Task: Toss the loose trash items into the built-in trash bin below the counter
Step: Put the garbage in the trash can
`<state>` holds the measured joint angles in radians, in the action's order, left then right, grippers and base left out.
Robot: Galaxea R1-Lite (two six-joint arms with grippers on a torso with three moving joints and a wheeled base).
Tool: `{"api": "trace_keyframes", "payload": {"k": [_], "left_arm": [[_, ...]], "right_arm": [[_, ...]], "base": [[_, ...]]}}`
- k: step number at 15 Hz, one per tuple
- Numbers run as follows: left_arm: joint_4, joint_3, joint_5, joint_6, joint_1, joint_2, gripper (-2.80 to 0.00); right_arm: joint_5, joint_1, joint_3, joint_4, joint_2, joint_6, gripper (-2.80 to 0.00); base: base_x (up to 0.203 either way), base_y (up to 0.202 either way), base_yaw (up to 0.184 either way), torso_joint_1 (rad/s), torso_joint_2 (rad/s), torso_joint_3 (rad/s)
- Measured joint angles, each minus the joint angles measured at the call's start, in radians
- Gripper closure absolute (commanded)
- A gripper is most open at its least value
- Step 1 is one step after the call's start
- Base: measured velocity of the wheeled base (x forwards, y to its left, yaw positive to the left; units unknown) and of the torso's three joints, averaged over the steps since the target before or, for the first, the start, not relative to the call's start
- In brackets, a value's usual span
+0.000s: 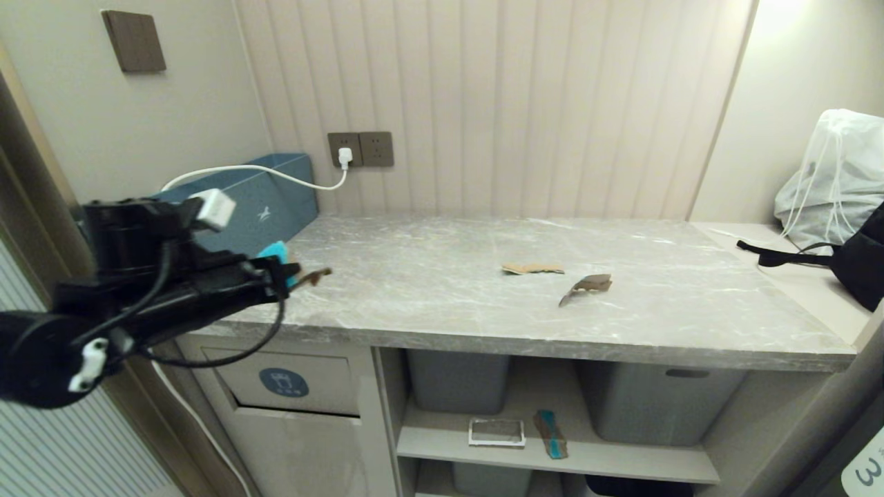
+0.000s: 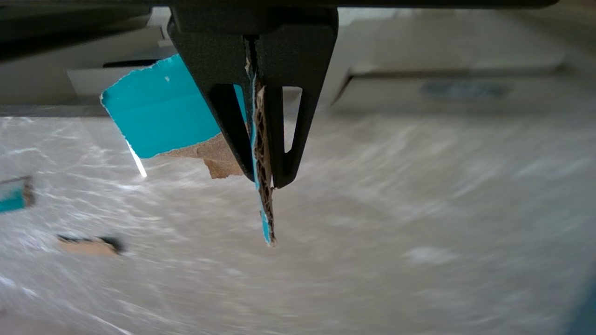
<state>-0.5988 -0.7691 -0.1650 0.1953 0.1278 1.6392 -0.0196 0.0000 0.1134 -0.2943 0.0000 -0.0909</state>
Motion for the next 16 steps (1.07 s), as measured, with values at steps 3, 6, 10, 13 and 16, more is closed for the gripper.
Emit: {"api": "trace_keyframes", "payload": {"k": [3, 6, 10, 13, 16], "left_arm": [[-0.002, 0.221, -0.124, 0.036, -0.235, -0.196, 0.0], [-0.007, 0.354, -0.172, 0.044, -0.328, -0.314, 0.0], [-0.029, 0.43, -0.168, 0.044, -0.364, -0.358, 0.0], [-0.082, 0.469, -0.168, 0.072, -0.379, -0.332, 0.0], [-0.092, 0.483, -0.154, 0.23, -0.381, -0.303, 0.0]], "right_arm": [[-0.002, 0.0, 0.0, 0.0, 0.0, -0.001, 0.0], [-0.004, 0.0, 0.0, 0.0, 0.0, -0.002, 0.0], [-0.003, 0.0, 0.0, 0.0, 0.0, -0.001, 0.0], [-0.003, 0.0, 0.0, 0.0, 0.0, 0.0, 0.0], [-0.003, 0.0, 0.0, 0.0, 0.0, 0.0, 0.0]], "base": [[0.0, 0.0, 0.0, -0.122, 0.25, 0.146], [0.0, 0.0, 0.0, -0.204, 0.48, 0.258], [0.0, 0.0, 0.0, -0.214, 0.5, 0.283], [0.0, 0.0, 0.0, -0.202, 0.48, 0.283], [0.0, 0.0, 0.0, -0.191, 0.47, 0.288]]}}
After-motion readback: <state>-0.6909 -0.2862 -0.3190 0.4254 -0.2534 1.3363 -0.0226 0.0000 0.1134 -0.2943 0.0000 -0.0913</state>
